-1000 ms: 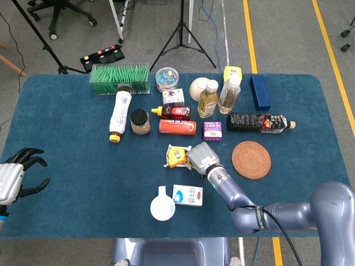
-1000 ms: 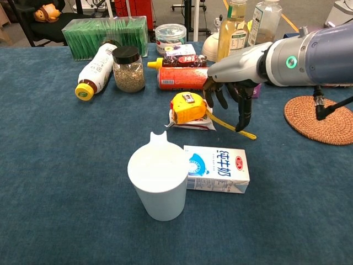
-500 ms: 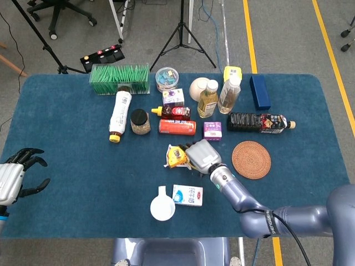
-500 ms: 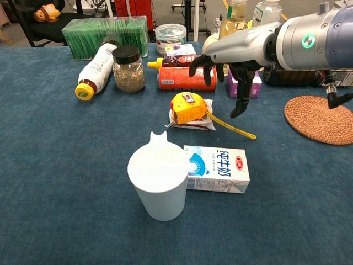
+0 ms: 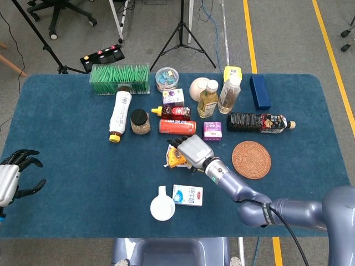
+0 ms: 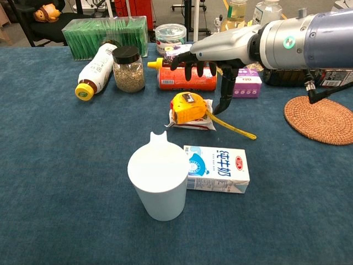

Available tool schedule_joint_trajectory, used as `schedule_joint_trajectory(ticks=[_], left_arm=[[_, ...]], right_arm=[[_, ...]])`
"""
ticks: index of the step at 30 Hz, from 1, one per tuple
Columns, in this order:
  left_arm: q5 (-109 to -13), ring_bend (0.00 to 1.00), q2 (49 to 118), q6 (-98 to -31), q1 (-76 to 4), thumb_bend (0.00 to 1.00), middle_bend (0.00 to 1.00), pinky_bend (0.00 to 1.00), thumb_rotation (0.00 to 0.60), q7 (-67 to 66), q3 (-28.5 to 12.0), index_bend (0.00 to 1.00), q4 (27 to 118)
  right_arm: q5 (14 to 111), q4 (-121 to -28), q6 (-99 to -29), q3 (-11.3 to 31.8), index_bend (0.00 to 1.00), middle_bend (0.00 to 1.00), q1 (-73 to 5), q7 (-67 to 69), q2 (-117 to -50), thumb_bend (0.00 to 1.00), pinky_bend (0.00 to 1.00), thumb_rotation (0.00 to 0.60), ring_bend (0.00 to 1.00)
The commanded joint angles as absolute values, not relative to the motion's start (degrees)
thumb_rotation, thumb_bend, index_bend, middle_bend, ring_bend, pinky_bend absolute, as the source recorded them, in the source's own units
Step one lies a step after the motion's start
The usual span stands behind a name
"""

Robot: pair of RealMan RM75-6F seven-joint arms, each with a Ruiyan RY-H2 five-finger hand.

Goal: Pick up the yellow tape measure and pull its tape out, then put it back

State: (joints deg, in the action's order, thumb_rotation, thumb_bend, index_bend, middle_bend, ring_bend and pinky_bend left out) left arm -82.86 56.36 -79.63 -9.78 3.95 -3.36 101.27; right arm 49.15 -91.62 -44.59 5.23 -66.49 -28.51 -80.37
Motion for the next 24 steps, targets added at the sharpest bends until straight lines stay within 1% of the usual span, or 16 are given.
schedule_joint_trajectory(ticks=[1, 6, 12, 24], left_arm=[[-82.6, 0.16, 56.2, -79.8, -9.6, 0.23, 0.26, 0.29, 0.6, 4.0, -3.4, 0.42, 101.3], [-81.9, 0.16, 56.1, -79.9, -9.3, 0.23, 0.26, 0.29, 0.6, 3.5, -3.4, 0.42, 101.5], [-81.4, 0.16, 56.1, -79.8, -9.1, 0.23, 0.26, 0.29, 0.6, 3.0, -3.5, 0.42, 101.8], [-81.1, 0.16, 56.5, -79.5, -9.2, 0.23, 0.26, 0.29, 0.6, 2.6, -3.7, 0.42, 101.6]], right_arm=[[51.6, -88.9, -42.4, 5.8, 0.08, 0.21, -66.9, -26.6, -81.7, 0.04, 0.28, 0.6, 0.25], [56.1, -84.4, -39.8, 6.5, 0.1, 0.22, -67.3, -23.2, -83.9, 0.03, 0.28, 0.6, 0.25], [59.3, -80.7, -37.6, 6.9, 0.1, 0.22, -67.5, -20.0, -85.5, 0.03, 0.28, 0.6, 0.25], [60.5, -77.3, -36.0, 6.6, 0.12, 0.23, -67.2, -18.5, -86.6, 0.03, 0.28, 0.6, 0.25]])
